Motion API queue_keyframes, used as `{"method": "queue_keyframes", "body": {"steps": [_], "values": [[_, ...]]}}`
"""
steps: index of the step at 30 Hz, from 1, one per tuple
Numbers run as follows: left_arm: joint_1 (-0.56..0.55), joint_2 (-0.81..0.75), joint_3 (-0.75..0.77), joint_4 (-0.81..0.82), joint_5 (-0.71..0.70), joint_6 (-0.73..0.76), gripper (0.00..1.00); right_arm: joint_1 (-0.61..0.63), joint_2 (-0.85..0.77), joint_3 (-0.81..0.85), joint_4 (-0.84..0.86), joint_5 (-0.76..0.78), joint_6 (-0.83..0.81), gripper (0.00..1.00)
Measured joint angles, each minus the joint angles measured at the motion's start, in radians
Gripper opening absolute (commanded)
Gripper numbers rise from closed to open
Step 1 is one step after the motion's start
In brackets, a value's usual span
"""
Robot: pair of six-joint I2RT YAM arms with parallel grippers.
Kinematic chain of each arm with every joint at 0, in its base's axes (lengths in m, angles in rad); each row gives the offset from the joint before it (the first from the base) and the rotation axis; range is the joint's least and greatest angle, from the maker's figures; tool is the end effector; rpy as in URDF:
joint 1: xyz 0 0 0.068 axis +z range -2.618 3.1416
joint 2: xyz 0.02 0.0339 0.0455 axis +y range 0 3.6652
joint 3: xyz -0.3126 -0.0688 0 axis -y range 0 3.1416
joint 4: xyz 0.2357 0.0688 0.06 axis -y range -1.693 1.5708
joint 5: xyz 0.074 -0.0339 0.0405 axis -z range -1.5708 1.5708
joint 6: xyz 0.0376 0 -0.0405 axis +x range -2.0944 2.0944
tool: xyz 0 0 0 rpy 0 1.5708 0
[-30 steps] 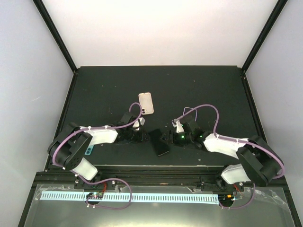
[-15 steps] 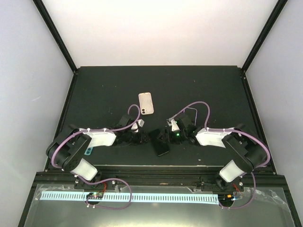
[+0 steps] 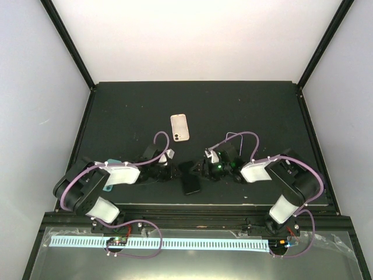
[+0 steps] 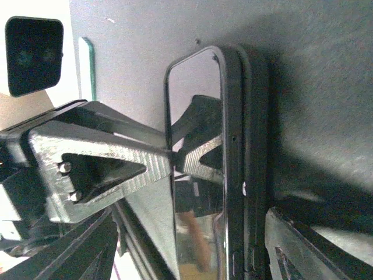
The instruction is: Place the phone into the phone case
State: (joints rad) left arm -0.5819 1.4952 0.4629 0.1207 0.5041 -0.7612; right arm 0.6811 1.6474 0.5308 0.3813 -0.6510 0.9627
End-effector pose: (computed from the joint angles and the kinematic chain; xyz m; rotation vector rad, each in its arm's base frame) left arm 0.1857 -0.1439 0.1691 -0.0049 2.7214 -1.1235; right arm 0.2019 0.1929 0.1700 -0.0211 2.6705 1.4655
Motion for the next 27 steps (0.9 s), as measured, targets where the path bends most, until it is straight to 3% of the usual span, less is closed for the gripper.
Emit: {"method": "queue_keyframes", "body": {"steps": [17,27], "values": [[-0.001,-0.09,-0.068,-0.01,-0.031,-0.027,0.25,0.003,0.057,-0.072,0.304,-0.112,0.164,0.67],[-0.002,-0.111,-0.072,-0.031,-0.055,-0.024,0.29,0.005,0.089,-0.075,0.358,-0.154,0.185,0.5]]}}
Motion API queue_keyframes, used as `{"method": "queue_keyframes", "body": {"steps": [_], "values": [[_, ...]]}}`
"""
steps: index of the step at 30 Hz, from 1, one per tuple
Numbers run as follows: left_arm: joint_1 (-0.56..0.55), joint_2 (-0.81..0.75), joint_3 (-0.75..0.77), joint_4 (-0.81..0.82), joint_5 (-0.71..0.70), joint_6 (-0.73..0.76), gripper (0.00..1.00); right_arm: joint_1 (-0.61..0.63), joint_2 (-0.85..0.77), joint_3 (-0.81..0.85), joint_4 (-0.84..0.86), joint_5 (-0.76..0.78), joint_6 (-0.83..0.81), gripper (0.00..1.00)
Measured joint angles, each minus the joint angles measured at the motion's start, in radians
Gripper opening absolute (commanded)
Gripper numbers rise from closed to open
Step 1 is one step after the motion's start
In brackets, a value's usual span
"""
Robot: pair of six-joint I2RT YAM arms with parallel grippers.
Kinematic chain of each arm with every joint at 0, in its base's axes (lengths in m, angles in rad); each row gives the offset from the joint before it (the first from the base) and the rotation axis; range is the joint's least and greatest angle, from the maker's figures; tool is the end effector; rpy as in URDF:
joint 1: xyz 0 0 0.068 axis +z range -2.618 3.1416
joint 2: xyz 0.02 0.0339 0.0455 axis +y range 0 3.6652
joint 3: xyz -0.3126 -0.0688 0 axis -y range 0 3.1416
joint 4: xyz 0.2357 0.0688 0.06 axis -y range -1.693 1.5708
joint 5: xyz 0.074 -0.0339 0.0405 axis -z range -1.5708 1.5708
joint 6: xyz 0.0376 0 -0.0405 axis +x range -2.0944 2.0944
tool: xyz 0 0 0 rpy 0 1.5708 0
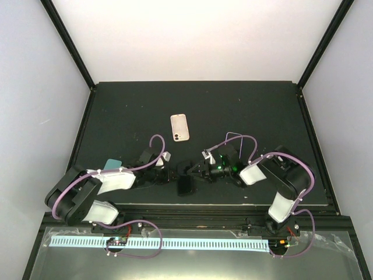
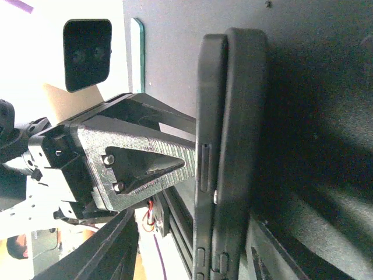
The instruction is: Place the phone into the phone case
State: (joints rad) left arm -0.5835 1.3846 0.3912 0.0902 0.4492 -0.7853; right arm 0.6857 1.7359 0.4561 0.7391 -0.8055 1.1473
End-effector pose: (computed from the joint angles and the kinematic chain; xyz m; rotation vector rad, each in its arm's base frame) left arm 0.1645 -0.1281 0.1712 -0.0592 2.7079 -1.0699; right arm 0.2013 0.1997 0.1618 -0.0150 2.5789 1.7760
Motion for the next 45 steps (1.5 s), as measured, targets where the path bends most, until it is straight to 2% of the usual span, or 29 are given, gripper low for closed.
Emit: {"method": "queue_keyframes", "body": {"steps": [4,11,15,22,24,25,28,31,37,40,45], "values": [[0.0,-0.015,-0.009,0.0,-0.001,-0.001,0.3,0.001,0.0,0.004,0.003,-0.009,-0.003,0.45],[0.0,-0.037,-0.02,-0.01,-0.012,-0.004,0.3,0.004,0.005,0.032,-0.024,-0.021,-0.018,0.44],[0.0,-0.06,-0.032,-0.019,-0.027,-0.005,0.3,0.006,0.012,0.055,-0.05,-0.023,-0.029,0.35],[0.0,-0.08,-0.038,-0.032,-0.055,-0.004,0.32,0.008,0.013,0.089,-0.09,-0.021,-0.051,0.07],[0.0,-0.083,-0.04,-0.031,-0.058,-0.004,0.32,0.008,0.013,0.097,-0.103,-0.021,-0.06,0.05],[0.0,-0.083,-0.04,-0.031,-0.06,-0.004,0.32,0.007,0.013,0.098,-0.104,-0.024,-0.065,0.07],[0.001,-0.085,-0.04,-0.03,-0.066,-0.004,0.32,0.007,0.009,0.105,-0.111,-0.023,-0.072,0.26],[0.001,-0.087,-0.04,-0.03,-0.069,-0.004,0.32,0.008,0.011,0.105,-0.132,-0.008,-0.08,0.4],[0.001,-0.087,-0.04,-0.03,-0.069,-0.004,0.33,0.01,0.011,0.105,-0.155,0.011,-0.09,0.43],[0.001,-0.087,-0.04,-0.03,-0.069,-0.004,0.33,0.01,0.011,0.105,-0.157,0.011,-0.092,0.49],[0.0,-0.087,-0.04,-0.03,-0.07,-0.004,0.33,0.01,0.011,0.103,-0.166,0.017,-0.093,0.44]]}}
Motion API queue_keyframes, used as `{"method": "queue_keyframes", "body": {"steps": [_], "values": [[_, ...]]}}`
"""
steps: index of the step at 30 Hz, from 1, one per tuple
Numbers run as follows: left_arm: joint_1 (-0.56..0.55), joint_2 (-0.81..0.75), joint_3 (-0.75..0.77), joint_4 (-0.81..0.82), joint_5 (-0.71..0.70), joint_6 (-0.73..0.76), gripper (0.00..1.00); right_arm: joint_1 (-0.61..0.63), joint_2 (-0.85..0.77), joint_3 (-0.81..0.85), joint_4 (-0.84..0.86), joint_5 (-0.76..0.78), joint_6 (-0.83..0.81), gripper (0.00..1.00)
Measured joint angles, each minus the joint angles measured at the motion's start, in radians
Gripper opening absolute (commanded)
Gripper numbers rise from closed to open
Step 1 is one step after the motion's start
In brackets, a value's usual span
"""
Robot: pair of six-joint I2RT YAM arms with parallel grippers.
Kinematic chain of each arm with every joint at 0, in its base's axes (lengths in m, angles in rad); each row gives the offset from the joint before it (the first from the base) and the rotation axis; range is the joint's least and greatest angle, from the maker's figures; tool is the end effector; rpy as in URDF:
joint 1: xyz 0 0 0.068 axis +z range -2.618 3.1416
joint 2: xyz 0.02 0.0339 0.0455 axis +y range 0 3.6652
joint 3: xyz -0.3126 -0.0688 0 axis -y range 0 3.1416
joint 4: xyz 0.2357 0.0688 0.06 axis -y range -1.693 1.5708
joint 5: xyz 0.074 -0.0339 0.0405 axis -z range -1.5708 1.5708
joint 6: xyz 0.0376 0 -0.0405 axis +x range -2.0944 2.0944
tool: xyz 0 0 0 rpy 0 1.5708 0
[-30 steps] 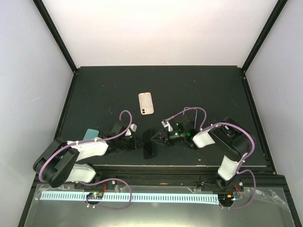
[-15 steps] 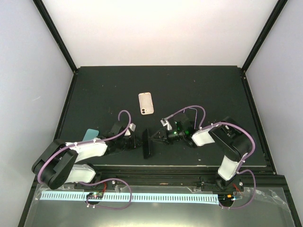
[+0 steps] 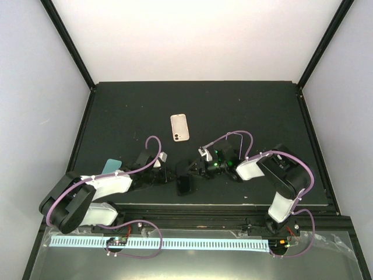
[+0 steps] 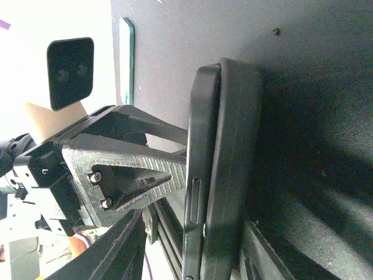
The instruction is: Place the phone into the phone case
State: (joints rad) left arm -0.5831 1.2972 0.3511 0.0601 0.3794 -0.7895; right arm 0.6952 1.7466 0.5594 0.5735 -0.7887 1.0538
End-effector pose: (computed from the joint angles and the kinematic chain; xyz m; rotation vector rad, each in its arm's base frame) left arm 0.1517 -0.1168 0.1740 -0.0933 2.6734 -0.9992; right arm 0.2138 0.2131 0.1673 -0.0871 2.6142 1.7000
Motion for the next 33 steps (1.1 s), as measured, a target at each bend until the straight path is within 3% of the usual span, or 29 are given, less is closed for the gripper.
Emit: {"method": "queue_keyframes", "body": {"steps": [8,11,14,16,19,21,25,29,33], "values": [[-0.001,0.0,0.0,0.0,-0.001,0.0,0.34,0.001,-0.001,0.002,-0.021,0.009,-0.005,0.04],[-0.001,0.0,0.0,0.0,-0.001,0.0,0.34,0.001,-0.001,0.002,-0.042,0.024,-0.01,0.04],[-0.001,0.0,0.0,0.0,-0.001,0.0,0.34,0.001,-0.001,0.002,-0.052,0.029,-0.017,0.19],[-0.001,0.001,0.0,0.0,-0.001,0.0,0.34,0.001,-0.001,0.002,-0.058,0.031,-0.024,0.22],[-0.001,0.001,0.0,0.001,-0.001,0.0,0.36,0.001,-0.001,0.004,-0.078,0.038,-0.04,0.09],[-0.001,0.0,0.0,0.001,0.002,0.0,0.4,0.001,-0.001,0.012,-0.1,0.043,-0.046,0.05],[0.007,-0.019,-0.002,-0.006,0.026,-0.004,0.5,0.002,-0.026,0.019,-0.133,0.055,-0.067,0.04],[0.041,-0.14,-0.056,-0.016,0.088,-0.024,0.63,0.003,-0.127,0.005,-0.158,0.068,-0.076,0.04],[0.068,-0.275,-0.063,-0.036,0.152,-0.031,0.67,0.003,-0.242,-0.001,-0.151,0.061,-0.077,0.04]]}}
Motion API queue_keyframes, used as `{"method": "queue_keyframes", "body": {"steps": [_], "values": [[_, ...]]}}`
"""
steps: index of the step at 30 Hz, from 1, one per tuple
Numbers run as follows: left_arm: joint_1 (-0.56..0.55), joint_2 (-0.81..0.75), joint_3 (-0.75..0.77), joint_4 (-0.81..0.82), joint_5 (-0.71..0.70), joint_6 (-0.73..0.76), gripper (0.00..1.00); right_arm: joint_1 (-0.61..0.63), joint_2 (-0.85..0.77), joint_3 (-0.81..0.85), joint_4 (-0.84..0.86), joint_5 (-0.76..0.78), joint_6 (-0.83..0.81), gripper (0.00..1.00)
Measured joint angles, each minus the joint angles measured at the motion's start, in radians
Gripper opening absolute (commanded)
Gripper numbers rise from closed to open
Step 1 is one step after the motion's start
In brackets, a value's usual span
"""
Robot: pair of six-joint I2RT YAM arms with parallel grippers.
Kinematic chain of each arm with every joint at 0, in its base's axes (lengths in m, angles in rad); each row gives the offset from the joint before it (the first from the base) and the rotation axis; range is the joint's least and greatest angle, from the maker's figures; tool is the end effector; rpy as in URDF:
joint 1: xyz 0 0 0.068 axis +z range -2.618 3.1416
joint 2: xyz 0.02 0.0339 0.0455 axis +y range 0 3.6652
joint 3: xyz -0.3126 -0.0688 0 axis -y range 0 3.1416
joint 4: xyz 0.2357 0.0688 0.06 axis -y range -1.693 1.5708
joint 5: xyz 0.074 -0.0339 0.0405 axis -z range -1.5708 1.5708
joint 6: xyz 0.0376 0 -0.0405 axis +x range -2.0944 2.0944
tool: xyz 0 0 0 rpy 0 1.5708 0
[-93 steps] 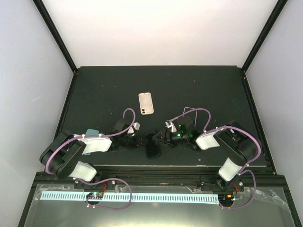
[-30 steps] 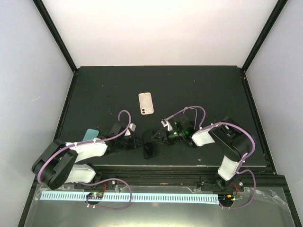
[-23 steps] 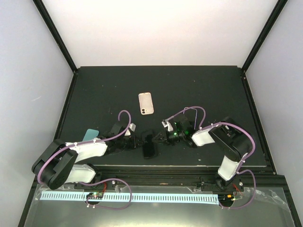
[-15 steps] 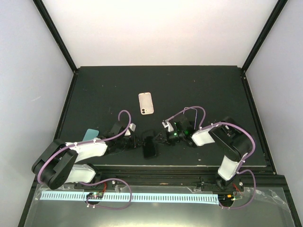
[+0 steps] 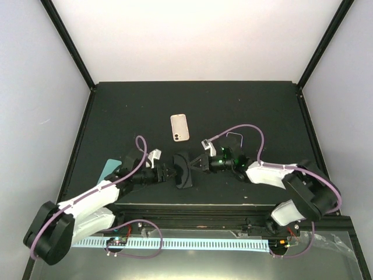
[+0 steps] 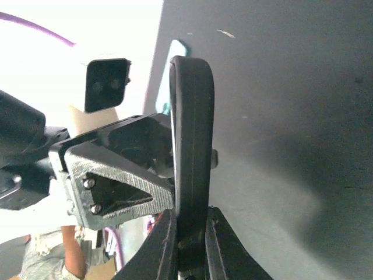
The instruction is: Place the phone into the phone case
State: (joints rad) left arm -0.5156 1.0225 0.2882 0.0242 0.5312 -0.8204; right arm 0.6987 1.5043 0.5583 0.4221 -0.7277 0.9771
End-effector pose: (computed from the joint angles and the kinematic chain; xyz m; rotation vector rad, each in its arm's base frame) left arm 0.1237 -0.0920 0.1975 -0.0708 2.5124 -1.2418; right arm 0.1938 0.1955 0.2183 -0.1906 2.4663 1.6519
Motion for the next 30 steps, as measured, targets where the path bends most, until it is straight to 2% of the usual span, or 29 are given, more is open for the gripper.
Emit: {"method": "queue_keyframes", "body": {"steps": [6,8,12,18,21,23,24,27,30], "values": [[0.02,-0.137,-0.019,0.068,0.151,-0.041,0.62,-0.001,-0.121,-0.058,0.108,-0.063,0.061,0.04],[0.023,-0.169,-0.039,0.118,0.199,-0.075,0.54,-0.001,-0.143,-0.082,0.163,-0.087,0.103,0.04],[0.023,-0.203,-0.075,0.223,0.26,-0.145,0.31,-0.001,-0.159,-0.101,0.224,-0.116,0.16,0.06],[0.023,-0.218,-0.12,0.396,0.306,-0.261,0.13,-0.001,-0.165,-0.103,0.256,-0.132,0.2,0.11],[0.024,-0.218,-0.129,0.443,0.319,-0.301,0.02,-0.005,-0.169,-0.11,0.257,-0.134,0.201,0.18],[0.023,-0.219,-0.129,0.463,0.327,-0.319,0.02,-0.005,-0.177,-0.113,0.259,-0.135,0.204,0.23],[0.023,-0.22,-0.129,0.471,0.328,-0.321,0.02,-0.005,-0.182,-0.113,0.258,-0.135,0.206,0.3],[0.023,-0.226,-0.129,0.472,0.33,-0.327,0.01,-0.003,-0.201,-0.122,0.263,-0.137,0.207,0.44],[0.023,-0.226,-0.129,0.464,0.324,-0.328,0.02,0.0,-0.223,-0.132,0.263,-0.138,0.198,0.5]]}}
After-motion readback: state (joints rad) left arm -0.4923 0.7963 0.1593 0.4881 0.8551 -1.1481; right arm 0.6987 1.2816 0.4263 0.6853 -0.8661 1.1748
